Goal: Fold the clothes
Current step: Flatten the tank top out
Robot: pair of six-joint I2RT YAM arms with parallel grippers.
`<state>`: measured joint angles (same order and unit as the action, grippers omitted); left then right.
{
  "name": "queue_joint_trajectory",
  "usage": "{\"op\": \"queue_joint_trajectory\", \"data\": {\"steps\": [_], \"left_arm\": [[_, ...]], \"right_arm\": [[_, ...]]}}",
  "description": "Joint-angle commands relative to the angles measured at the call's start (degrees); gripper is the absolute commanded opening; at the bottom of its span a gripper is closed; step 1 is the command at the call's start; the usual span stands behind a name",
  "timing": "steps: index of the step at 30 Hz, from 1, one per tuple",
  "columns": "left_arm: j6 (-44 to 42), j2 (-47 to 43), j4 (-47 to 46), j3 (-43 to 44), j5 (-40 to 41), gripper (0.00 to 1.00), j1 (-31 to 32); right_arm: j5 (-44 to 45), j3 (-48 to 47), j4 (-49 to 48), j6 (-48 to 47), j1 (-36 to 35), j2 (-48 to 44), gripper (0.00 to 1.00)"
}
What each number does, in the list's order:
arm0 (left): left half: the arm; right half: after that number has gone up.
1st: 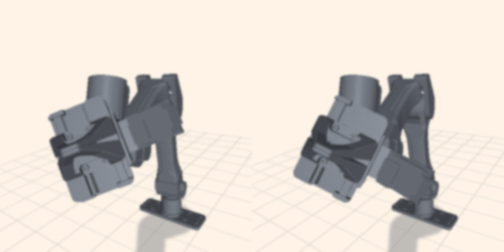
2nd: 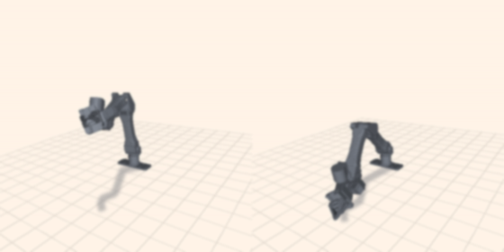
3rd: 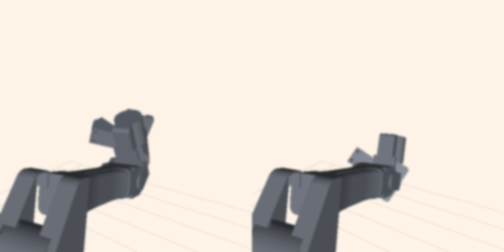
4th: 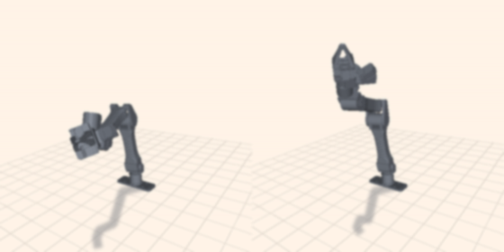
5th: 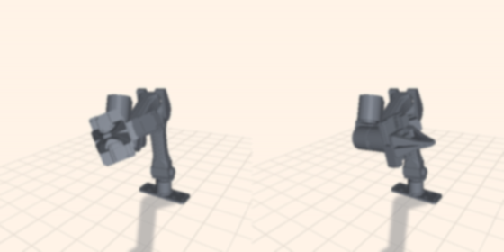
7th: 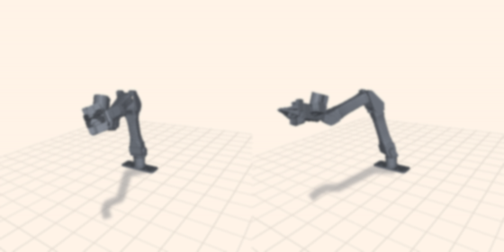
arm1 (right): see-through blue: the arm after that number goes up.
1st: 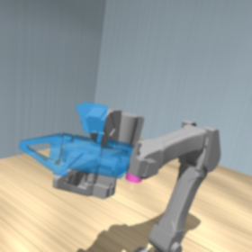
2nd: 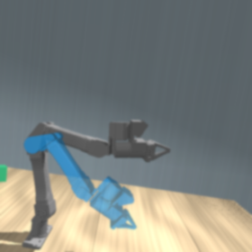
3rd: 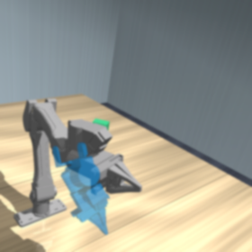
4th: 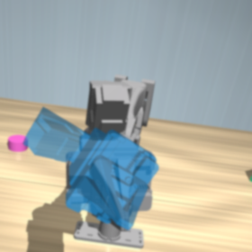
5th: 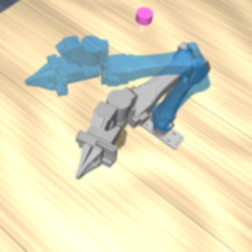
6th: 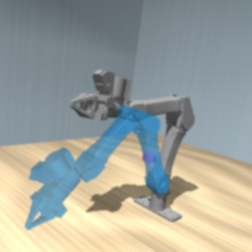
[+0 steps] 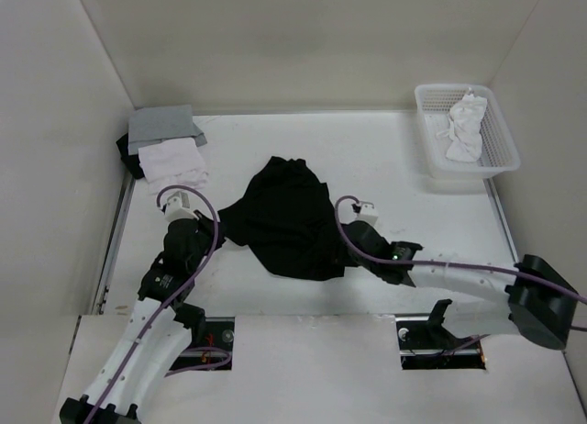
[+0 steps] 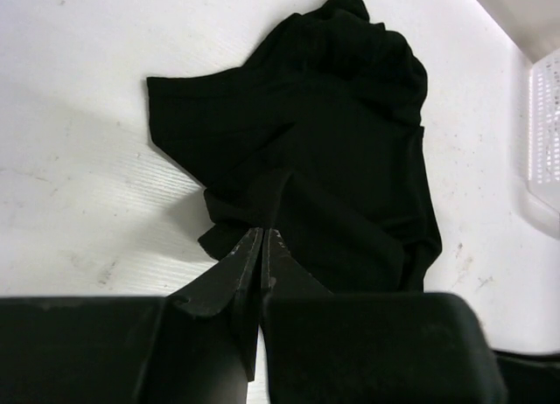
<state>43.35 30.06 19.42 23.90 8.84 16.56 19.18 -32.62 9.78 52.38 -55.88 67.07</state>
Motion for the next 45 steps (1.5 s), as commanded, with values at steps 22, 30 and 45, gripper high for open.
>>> {"op": "queue_joint_trajectory", "data": {"steps": [22,30,45], "left_arm": [[1.38,-1.23,-6.59,-1.84,-3.04,0.0,-0.34],[2.44,-1.76,-6.94,-1.84,-3.21,0.01,-1.48],[3.32,-1.68,-9.4,-3.51,-3.65,0.01,0.97]], "right_arm": [[-2.3,-2.11,4.43,-0.72,-10.59,2.3,0.04],[-0.65,4.76,24.67,20.99,-22.12,-13.95,0.52],[4.02,2.4,9.65,26.02,-20.63,-1.08,0.49]]}}
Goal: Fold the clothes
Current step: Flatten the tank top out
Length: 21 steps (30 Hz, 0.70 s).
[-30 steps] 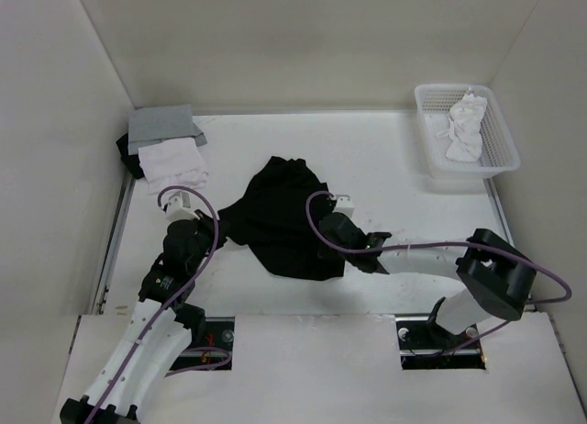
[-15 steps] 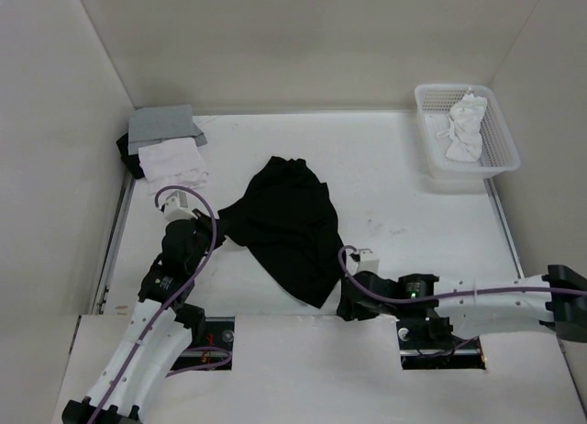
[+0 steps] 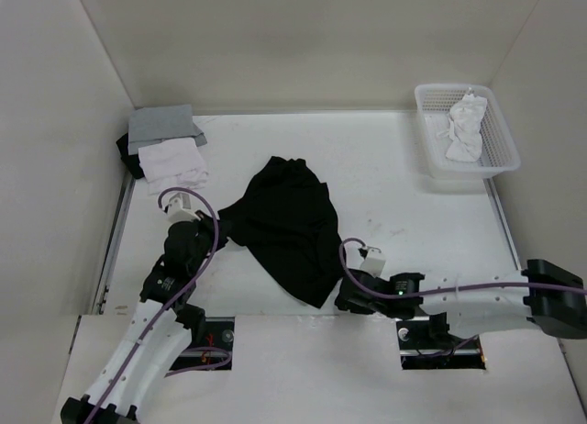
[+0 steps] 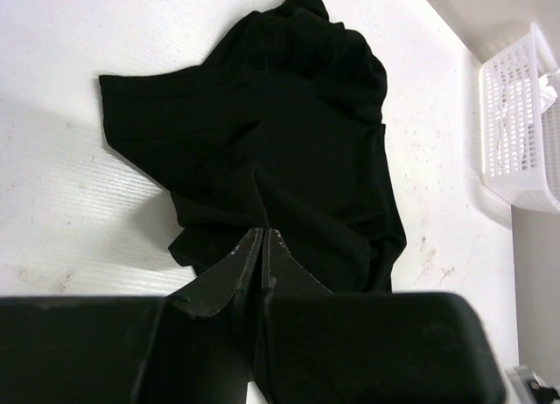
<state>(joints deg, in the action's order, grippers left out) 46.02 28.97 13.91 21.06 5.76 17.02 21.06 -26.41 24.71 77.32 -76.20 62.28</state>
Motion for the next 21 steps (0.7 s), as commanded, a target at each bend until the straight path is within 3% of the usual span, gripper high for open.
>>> {"op": "queue_joint_trajectory", "data": {"steps": [1,9,21], "left_arm": [[0.65,-0.32,-4.07,-0.76,-0.83,0.01,0.6],[1.18,-0.67,-4.68,-1.64,-1.28,0.01,1.22],[1.0,-1.02,-5.56,-1.28,-1.8,0.02,0.69]], "right_arm": [[2.67,-4.95,-5.55,1.08,-0.56,5.46,0.48],[3.99,-11.11,-4.76,0.47,-1.71,14.17,0.45],[3.81,-22.1,10.79,2.66,-4.96,27.1,0.42]]}}
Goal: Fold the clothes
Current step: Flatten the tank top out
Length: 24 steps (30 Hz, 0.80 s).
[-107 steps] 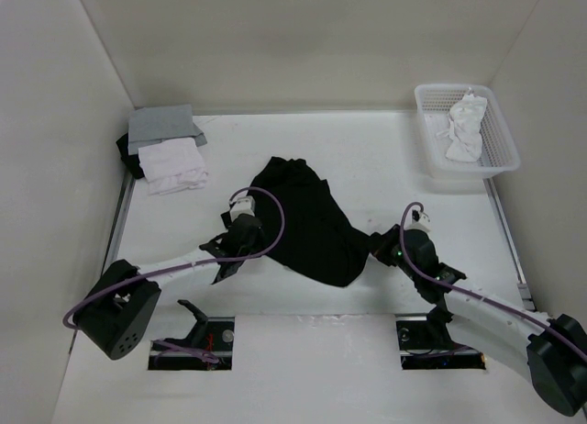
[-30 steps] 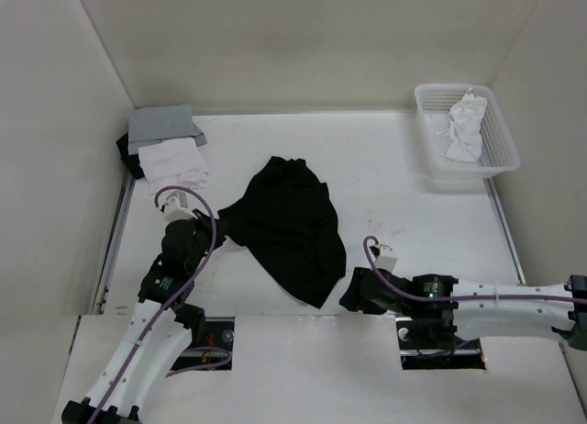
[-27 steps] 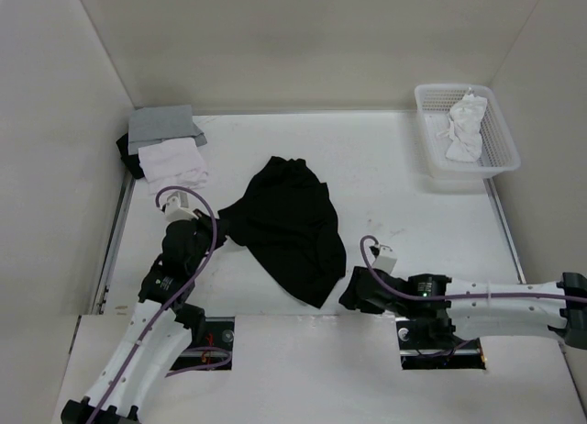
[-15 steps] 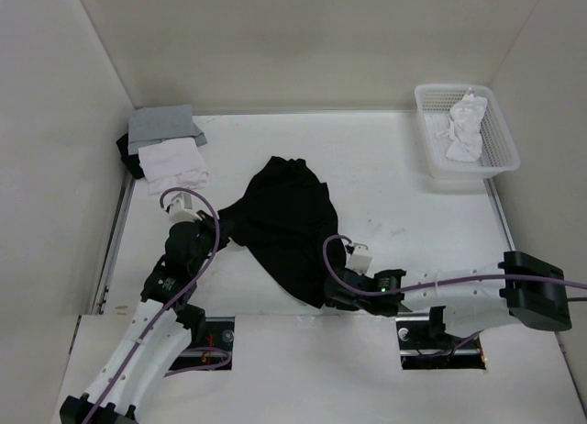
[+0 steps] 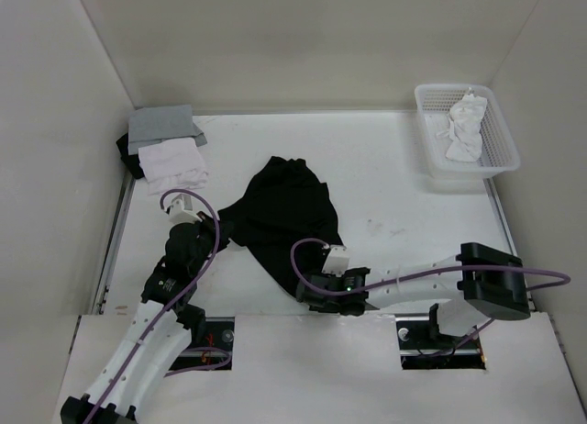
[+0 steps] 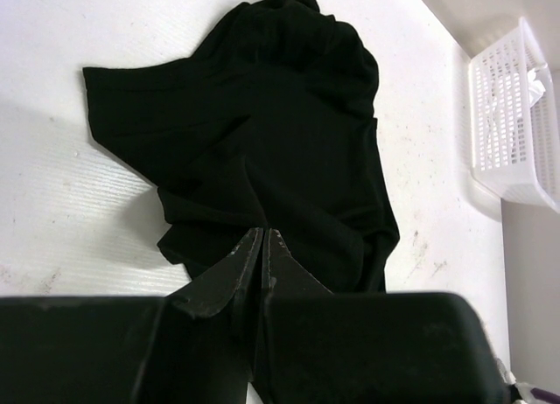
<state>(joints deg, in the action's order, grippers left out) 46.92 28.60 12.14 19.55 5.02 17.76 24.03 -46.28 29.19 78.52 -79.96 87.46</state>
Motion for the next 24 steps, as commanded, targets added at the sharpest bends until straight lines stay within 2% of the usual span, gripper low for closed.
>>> {"op": "queue_joint_trajectory", "data": {"steps": [1,6,15,20,24], "left_arm": [[0.19,-0.65,-3.97,0.05,-1.06,0.02,-0.05],[0.28,-0.91,-4.41,-0.22,-1.06,0.02,-0.05],[0.28,-1.0,-4.23,0.57,-1.06,0.02,-0.23],[1.77,-2.14,-4.49,4.78,-0.45,0.01,-0.49],[1.78,-4.51,-4.67,13.21,2.01,0.0,-0.23]], "right_arm": [[0.75,-2.32,6.93,2.16,-1.29,2.36,0.4],[1.28,-0.13,7.37,5.32,-1.38,1.49,0.22],[8.39,2.33,10.44,4.45,-1.99,-9.04,0.02],[16.91,0.24,22.55,5.15,-4.89,-23.62,0.0],[28.15,-9.58,36.25,2.7,-7.35,-35.67,0.0]]}}
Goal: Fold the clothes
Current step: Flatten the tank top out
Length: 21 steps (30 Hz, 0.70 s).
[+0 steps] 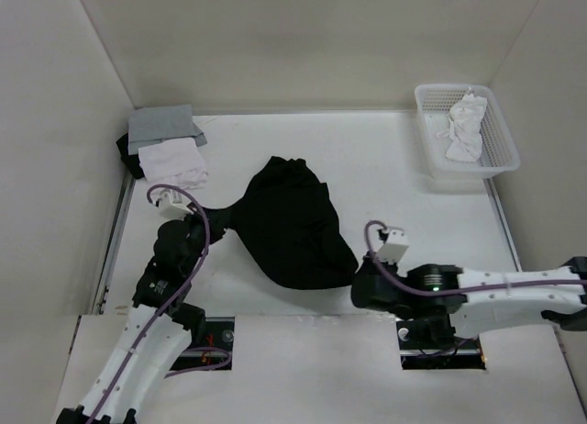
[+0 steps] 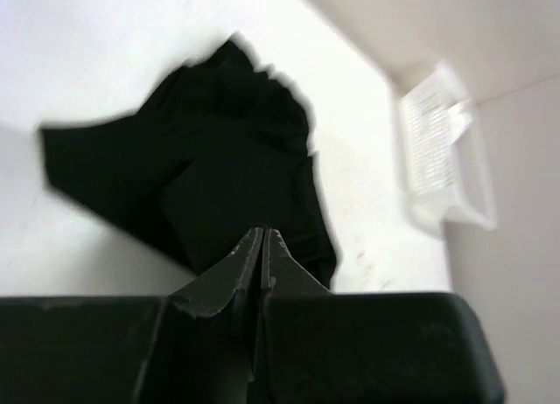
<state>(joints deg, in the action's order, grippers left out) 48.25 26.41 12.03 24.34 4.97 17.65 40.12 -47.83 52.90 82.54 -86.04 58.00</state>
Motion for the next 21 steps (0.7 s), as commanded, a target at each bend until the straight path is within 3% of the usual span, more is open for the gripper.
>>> {"op": "queue_joint_trajectory", "data": {"steps": [1,6,9,11,13,16,19,21], "left_arm": [[0.18,-2.51,-4.47,10.36,2.93,0.0,-0.03],[-2.8,-1.72,-5.52,25.11,9.78,0.0,-0.38],[-5.52,0.56,-8.85,33.38,12.86,0.0,-1.26],[-7.72,3.19,-11.14,38.65,14.27,0.0,-2.31],[-9.39,6.09,-13.08,43.23,14.71,0.0,-2.93],[-11.59,11.53,-15.8,47.81,15.33,0.0,-3.98],[-12.56,19.17,-16.95,48.7,14.89,0.0,-5.21],[-11.69,24.63,-16.86,46.61,13.49,0.0,-6.26]], "right_arm": [[15.05,-11.89,16.05,-3.51,-1.36,-7.71,0.0],[31.3,-36.66,23.21,-19.74,-1.45,-7.73,0.0],[38.96,-49.86,14.9,-38.18,-1.45,-3.96,0.0],[40.56,-54.8,2.27,-53.63,-1.45,-2.37,0.0],[37.34,-54.91,-14.94,-69.72,-0.84,-2.45,0.0],[21.18,-47.29,-48.5,-93.3,6.87,-4.38,0.0],[21.06,-48.58,-50.19,-95.56,13.46,1.14,0.0],[13.26,-47.45,-46.68,-89.95,19.53,3.69,0.0]]}}
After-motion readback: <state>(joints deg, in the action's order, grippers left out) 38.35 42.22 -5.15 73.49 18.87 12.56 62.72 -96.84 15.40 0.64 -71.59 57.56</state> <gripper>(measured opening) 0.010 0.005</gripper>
